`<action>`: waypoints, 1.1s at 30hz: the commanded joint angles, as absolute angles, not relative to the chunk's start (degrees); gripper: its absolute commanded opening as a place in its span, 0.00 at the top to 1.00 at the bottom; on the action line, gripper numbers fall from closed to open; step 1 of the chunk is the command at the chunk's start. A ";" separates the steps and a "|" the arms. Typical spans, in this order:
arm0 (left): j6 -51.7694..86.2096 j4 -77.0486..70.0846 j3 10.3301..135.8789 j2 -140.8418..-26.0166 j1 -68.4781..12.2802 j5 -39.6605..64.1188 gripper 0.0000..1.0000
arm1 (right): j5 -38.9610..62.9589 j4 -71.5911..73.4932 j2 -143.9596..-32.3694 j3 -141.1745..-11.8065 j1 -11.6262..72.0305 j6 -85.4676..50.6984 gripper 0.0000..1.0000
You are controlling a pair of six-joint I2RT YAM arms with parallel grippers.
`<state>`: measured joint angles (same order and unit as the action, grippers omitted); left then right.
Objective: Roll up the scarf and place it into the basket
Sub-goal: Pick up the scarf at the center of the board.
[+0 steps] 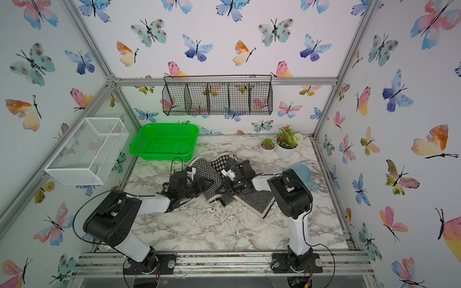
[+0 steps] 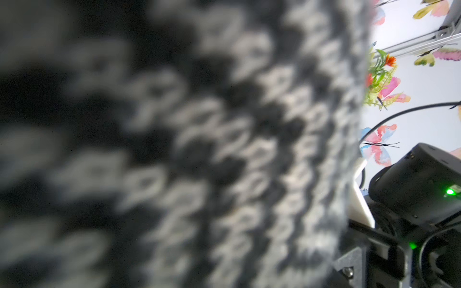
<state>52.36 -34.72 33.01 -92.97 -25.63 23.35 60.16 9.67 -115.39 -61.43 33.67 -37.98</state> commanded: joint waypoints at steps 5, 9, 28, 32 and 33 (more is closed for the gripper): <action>51.02 -34.57 36.21 -89.92 -26.12 23.57 1.00 | 61.74 5.13 -114.89 -63.10 33.49 -34.05 0.76; 47.46 -25.06 41.72 -85.34 -26.19 22.15 1.00 | 57.87 -5.89 -111.32 -68.89 33.40 -27.41 0.02; 29.88 1.24 84.53 -98.20 -10.93 6.24 1.00 | 30.43 -20.92 -82.92 -66.85 32.79 -19.86 0.02; 29.73 1.58 90.72 -105.54 -8.81 5.62 1.00 | 30.68 -20.74 -81.74 -65.08 32.83 -19.77 0.02; 30.09 1.15 91.40 -107.17 -8.19 5.65 1.00 | 30.65 -20.78 -81.57 -64.72 32.81 -19.70 0.02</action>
<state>31.88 1.06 88.62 -104.05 -9.41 7.14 32.18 -19.33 -83.33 -65.65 32.97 -20.86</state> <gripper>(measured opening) 0.088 0.978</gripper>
